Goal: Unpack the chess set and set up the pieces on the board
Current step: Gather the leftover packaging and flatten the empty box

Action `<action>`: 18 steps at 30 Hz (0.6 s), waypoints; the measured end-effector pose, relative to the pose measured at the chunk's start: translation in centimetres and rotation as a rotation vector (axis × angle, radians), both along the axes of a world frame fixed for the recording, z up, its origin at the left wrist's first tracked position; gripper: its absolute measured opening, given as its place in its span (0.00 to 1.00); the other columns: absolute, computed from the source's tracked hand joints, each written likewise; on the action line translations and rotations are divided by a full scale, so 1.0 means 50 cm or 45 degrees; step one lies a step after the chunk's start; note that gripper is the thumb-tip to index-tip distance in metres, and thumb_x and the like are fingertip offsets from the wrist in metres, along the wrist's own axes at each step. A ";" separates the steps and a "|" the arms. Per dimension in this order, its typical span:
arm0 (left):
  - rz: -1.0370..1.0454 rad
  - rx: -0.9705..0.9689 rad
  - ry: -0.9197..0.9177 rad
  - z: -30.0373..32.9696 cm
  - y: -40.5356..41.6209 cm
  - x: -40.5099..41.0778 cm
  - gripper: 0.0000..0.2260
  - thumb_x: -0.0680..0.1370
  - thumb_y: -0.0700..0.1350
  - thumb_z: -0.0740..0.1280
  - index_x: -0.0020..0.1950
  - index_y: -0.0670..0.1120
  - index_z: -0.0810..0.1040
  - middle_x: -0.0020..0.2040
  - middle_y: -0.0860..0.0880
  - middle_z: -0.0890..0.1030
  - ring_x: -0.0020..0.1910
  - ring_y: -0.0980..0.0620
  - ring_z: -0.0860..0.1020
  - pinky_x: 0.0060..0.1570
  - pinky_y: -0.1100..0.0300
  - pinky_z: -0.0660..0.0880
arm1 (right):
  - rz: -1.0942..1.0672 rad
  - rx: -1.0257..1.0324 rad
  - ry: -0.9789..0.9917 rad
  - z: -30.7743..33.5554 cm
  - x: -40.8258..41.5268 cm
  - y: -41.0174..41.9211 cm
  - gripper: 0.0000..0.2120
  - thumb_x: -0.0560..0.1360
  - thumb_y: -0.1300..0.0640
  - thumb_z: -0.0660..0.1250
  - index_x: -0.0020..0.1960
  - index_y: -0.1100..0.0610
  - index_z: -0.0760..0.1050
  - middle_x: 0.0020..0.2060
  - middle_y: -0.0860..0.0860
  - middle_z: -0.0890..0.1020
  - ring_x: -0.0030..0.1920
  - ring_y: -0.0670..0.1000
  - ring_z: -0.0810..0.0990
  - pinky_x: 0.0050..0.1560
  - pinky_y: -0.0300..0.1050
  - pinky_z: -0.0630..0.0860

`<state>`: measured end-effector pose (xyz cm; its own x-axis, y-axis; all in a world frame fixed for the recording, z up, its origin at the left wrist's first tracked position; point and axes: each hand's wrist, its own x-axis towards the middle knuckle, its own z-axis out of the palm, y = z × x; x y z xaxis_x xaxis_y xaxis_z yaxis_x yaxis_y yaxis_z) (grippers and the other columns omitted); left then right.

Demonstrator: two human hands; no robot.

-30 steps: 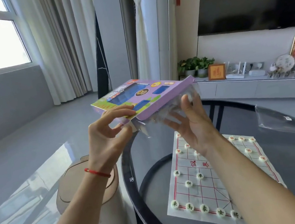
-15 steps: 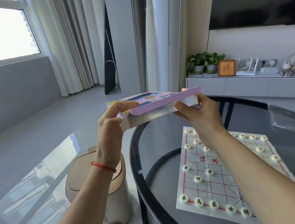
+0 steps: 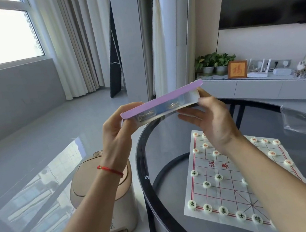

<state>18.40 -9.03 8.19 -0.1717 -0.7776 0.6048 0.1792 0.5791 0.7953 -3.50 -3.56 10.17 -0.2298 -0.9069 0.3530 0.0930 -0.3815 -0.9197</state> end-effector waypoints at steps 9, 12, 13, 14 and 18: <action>-0.240 0.144 0.122 0.006 0.002 0.014 0.14 0.74 0.46 0.65 0.54 0.45 0.86 0.65 0.41 0.80 0.64 0.39 0.78 0.61 0.42 0.77 | -0.289 -0.060 0.241 -0.013 -0.004 0.008 0.16 0.83 0.55 0.65 0.69 0.55 0.77 0.56 0.54 0.85 0.50 0.53 0.88 0.50 0.41 0.83; -0.393 0.107 0.086 0.007 -0.003 0.026 0.21 0.75 0.50 0.58 0.57 0.42 0.85 0.67 0.37 0.76 0.73 0.41 0.69 0.64 0.39 0.73 | -0.365 -0.080 0.369 -0.013 -0.001 0.007 0.21 0.82 0.57 0.67 0.74 0.54 0.73 0.59 0.50 0.84 0.51 0.49 0.87 0.47 0.33 0.80; -0.428 0.116 0.069 0.007 -0.003 0.026 0.22 0.76 0.51 0.56 0.58 0.42 0.84 0.68 0.37 0.76 0.75 0.43 0.66 0.66 0.38 0.71 | -0.381 -0.084 0.395 -0.012 0.000 0.006 0.23 0.81 0.57 0.68 0.76 0.54 0.72 0.59 0.48 0.83 0.52 0.47 0.87 0.47 0.32 0.79; -0.439 0.138 0.042 0.007 -0.002 0.025 0.22 0.76 0.51 0.57 0.58 0.44 0.84 0.68 0.41 0.77 0.76 0.45 0.65 0.68 0.36 0.69 | -0.396 -0.091 0.421 -0.011 0.001 0.004 0.24 0.81 0.58 0.69 0.76 0.54 0.71 0.59 0.46 0.83 0.52 0.45 0.86 0.47 0.31 0.79; -0.153 0.027 -0.223 0.006 0.001 0.015 0.16 0.77 0.55 0.65 0.61 0.52 0.83 0.67 0.53 0.78 0.73 0.49 0.70 0.67 0.36 0.70 | -0.430 -0.105 0.545 -0.007 0.002 -0.003 0.28 0.80 0.58 0.70 0.78 0.50 0.68 0.55 0.49 0.84 0.51 0.52 0.84 0.55 0.47 0.83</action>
<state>19.16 -8.97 8.48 -0.3646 -0.7574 0.5417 0.1039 0.5450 0.8320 -3.39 -3.70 9.81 -0.3232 -0.7730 0.5459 -0.4231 -0.3979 -0.8140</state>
